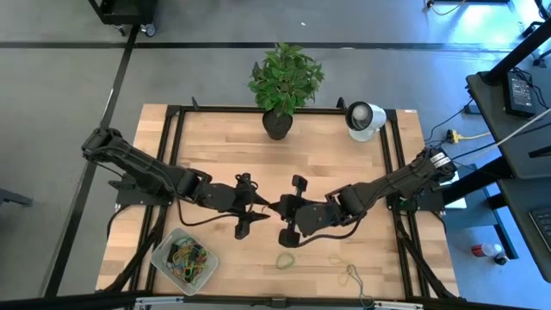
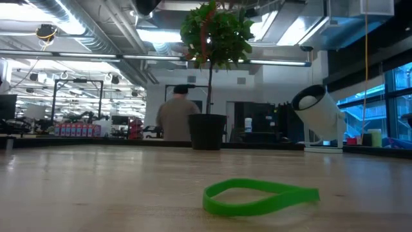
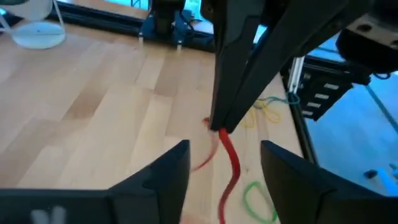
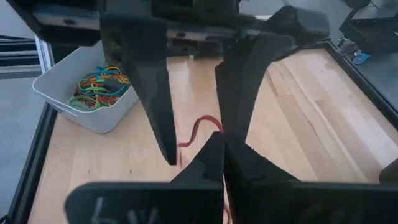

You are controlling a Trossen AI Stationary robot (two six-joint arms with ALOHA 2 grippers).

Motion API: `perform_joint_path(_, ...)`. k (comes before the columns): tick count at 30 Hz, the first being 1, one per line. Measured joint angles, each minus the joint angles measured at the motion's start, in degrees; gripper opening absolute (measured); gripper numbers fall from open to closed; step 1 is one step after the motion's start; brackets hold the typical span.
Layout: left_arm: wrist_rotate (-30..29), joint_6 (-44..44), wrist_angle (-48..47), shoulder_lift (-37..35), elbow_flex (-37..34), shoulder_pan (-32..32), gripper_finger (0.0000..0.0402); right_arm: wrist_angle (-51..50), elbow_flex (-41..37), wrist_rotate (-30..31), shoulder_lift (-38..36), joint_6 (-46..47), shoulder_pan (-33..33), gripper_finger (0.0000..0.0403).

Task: Pick and place rubber bands into bin
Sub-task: Put the red rubber band into the gray bin

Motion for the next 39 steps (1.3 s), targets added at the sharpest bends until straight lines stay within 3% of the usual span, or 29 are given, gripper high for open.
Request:
perform_joint_path(3,0.16,-0.59,-0.88,0.36,-0.03,0.00,0.0144,0.00,0.00,-0.01,0.00,0.08,0.00,0.0000)
perform_joint_path(7,0.22,-0.72,-0.59,0.62,-0.01,0.00,0.0043,-0.02,0.00,-0.01,0.00,0.17,0.02,0.0000)
perform_joint_path(9,0.28,-0.79,-0.50,0.53,-0.01,0.00,0.0013,-0.56,0.00,-0.03,0.00,0.60,0.02,0.0002)
perform_joint_path(18,1.52,0.16,-2.98,-0.22,0.18,-0.11,0.0003,-8.40,0.00,-0.14,-0.06,9.61,-0.31,0.0073)
perform_joint_path(25,0.37,-3.36,-18.55,-0.32,6.23,-1.89,0.0003,-21.78,-0.02,-0.08,-1.49,14.53,1.31,0.0114)
perform_joint_path(28,0.18,-6.35,-26.10,-0.38,10.00,-3.77,0.0003,-25.49,-3.82,-0.05,-2.90,17.35,2.78,0.0104)
perform_joint_path(32,0.01,-12.59,-36.77,-0.38,15.12,-7.16,0.0003,-22.89,-13.45,-0.64,-7.45,22.09,4.94,0.0066)
perform_joint_path(39,3.09,-30.45,-60.41,-0.40,24.97,-12.60,0.0003,-3.89,-35.21,-0.77,-21.44,28.84,8.50,0.0005)
